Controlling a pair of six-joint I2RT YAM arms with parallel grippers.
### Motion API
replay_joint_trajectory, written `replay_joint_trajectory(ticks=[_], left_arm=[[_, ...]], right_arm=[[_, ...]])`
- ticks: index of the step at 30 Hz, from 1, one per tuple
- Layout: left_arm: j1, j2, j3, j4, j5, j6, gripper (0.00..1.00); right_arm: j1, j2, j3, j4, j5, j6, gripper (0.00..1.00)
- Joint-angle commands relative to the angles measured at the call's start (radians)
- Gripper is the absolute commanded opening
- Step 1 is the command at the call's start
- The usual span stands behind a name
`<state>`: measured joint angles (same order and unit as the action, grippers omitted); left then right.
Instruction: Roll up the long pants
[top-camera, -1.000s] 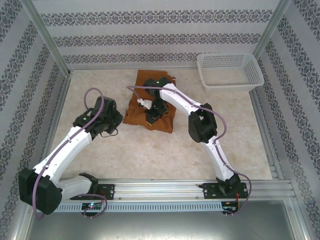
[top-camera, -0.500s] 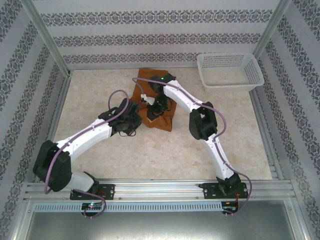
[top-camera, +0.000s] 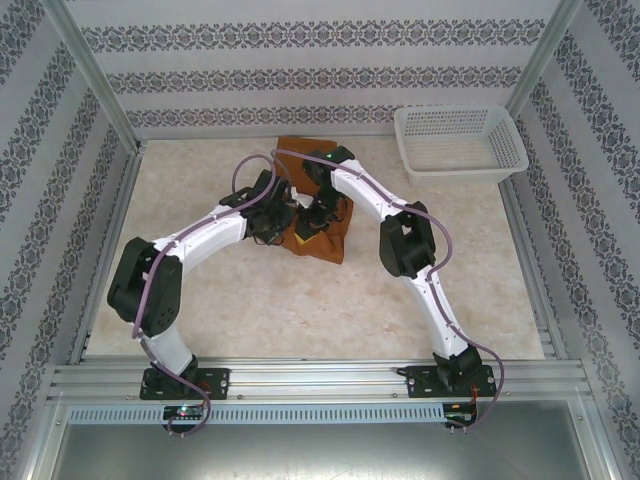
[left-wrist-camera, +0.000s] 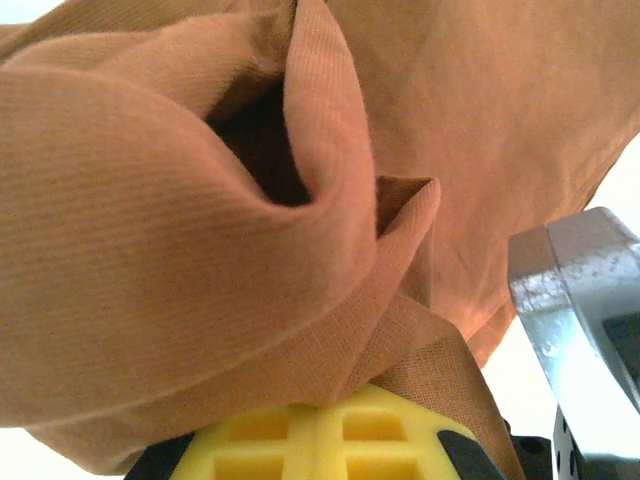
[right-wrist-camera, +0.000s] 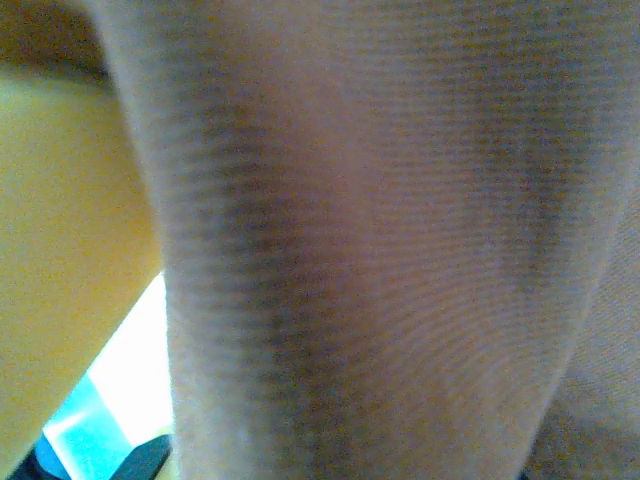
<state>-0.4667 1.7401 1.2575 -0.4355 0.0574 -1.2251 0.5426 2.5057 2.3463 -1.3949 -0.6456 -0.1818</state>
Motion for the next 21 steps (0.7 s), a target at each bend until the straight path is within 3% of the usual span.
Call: replay_joint_trajectory(ticks=[1,5,7,9,10,13,21], left_arm=[[0.058,0.065,0.012,-0.018,-0.041,0.052,0.0],[0.093,0.127,0.028,-0.012,-0.021,0.068,0.0],[0.102,0.151,0.039,-0.011,-0.009,0.076,0.0],[0.107,0.168,0.051,-0.012,-0.002,0.082,0.0],[0.107,0.175,0.057,-0.013,0.001,0.085,0.0],[0.109,0.193,0.068,-0.017,0.01,0.09,0.0],[0.115,0.191,0.063,-0.016,0.027,0.092,0.0]], right_arm=[[-0.034,0.013,-0.001,-0.062,-0.064,-0.012,0.0],[-0.048,0.021,-0.014,-0.063,-0.029,-0.018,0.04],[-0.054,0.014,-0.02,-0.055,0.0,-0.019,0.47],[-0.055,-0.008,-0.03,-0.043,0.04,-0.018,0.69],[-0.055,-0.027,-0.039,-0.031,0.069,-0.012,0.74],[-0.057,-0.109,-0.093,0.02,0.157,0.012,0.81],[-0.032,-0.335,-0.366,0.233,0.243,0.073,0.84]])
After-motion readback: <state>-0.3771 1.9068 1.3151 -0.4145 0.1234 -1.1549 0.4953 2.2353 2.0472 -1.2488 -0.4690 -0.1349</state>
